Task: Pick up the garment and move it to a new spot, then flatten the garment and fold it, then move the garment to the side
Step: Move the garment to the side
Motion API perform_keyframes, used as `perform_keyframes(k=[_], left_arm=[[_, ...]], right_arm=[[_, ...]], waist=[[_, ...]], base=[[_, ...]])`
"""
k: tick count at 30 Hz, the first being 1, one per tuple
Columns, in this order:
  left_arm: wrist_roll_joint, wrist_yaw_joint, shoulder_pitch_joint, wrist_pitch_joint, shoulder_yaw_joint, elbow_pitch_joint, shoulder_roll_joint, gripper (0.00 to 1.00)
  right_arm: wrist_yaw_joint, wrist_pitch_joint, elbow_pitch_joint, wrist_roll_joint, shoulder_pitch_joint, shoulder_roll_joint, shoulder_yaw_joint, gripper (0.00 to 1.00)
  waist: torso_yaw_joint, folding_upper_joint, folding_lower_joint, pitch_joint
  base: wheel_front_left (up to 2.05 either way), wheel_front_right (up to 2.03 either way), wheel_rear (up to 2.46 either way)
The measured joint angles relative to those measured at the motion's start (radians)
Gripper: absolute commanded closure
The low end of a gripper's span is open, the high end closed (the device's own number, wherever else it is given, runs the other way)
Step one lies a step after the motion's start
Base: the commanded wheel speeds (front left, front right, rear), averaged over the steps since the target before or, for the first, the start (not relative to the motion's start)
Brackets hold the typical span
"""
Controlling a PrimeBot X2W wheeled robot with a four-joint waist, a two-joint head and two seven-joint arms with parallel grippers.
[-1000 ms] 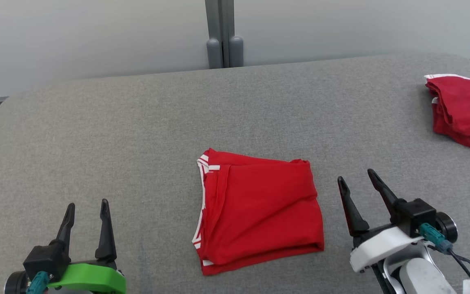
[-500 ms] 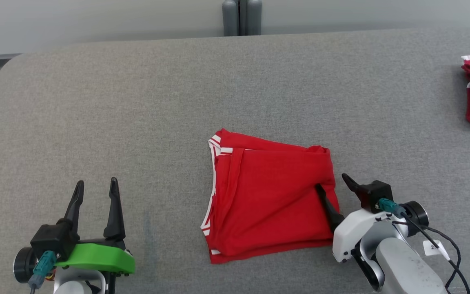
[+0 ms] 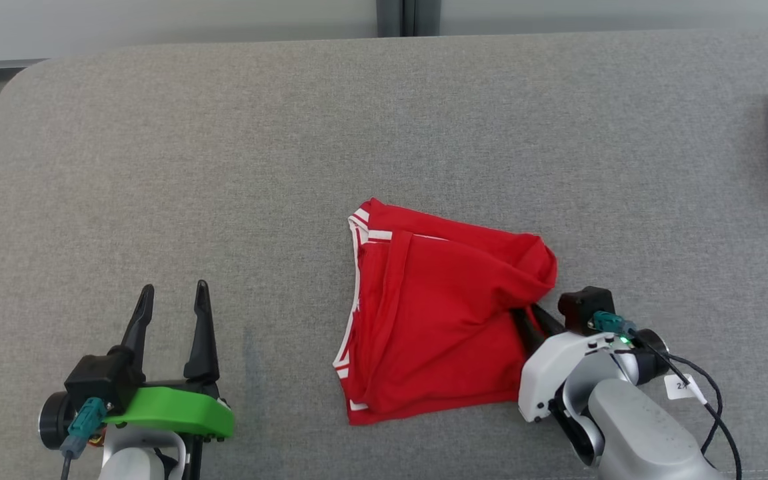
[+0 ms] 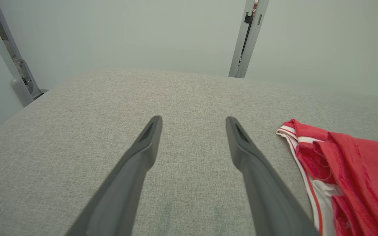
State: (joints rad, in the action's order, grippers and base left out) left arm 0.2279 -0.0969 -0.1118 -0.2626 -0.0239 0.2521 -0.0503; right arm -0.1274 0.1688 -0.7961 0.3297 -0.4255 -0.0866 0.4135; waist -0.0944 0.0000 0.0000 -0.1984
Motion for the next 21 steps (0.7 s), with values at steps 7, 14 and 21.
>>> perform_keyframes(k=[7,14,21], left_arm=[[0.002,0.0,-0.008,0.0,-0.01,0.004,0.0,0.0],[0.015,0.001,-0.026,0.0,-0.024,-0.005,0.0,0.0],[0.017,0.002,-0.081,0.0,-0.059,-0.037,0.0,0.0]], right_arm=[[-0.005,0.027,0.005,0.039,-0.042,-0.044,0.033,1.0],[-0.004,0.015,0.041,0.047,-0.164,-0.135,0.055,1.0],[-0.004,-0.058,0.112,0.061,-0.348,-0.284,0.062,1.0]], waist=[[0.01,0.0,0.0,0.0],[0.021,0.0,0.0,-0.028],[0.037,0.0,0.0001,-0.107]], base=[[0.0,0.0,0.0],[0.0,0.0,0.0],[0.0,0.0,0.0]])
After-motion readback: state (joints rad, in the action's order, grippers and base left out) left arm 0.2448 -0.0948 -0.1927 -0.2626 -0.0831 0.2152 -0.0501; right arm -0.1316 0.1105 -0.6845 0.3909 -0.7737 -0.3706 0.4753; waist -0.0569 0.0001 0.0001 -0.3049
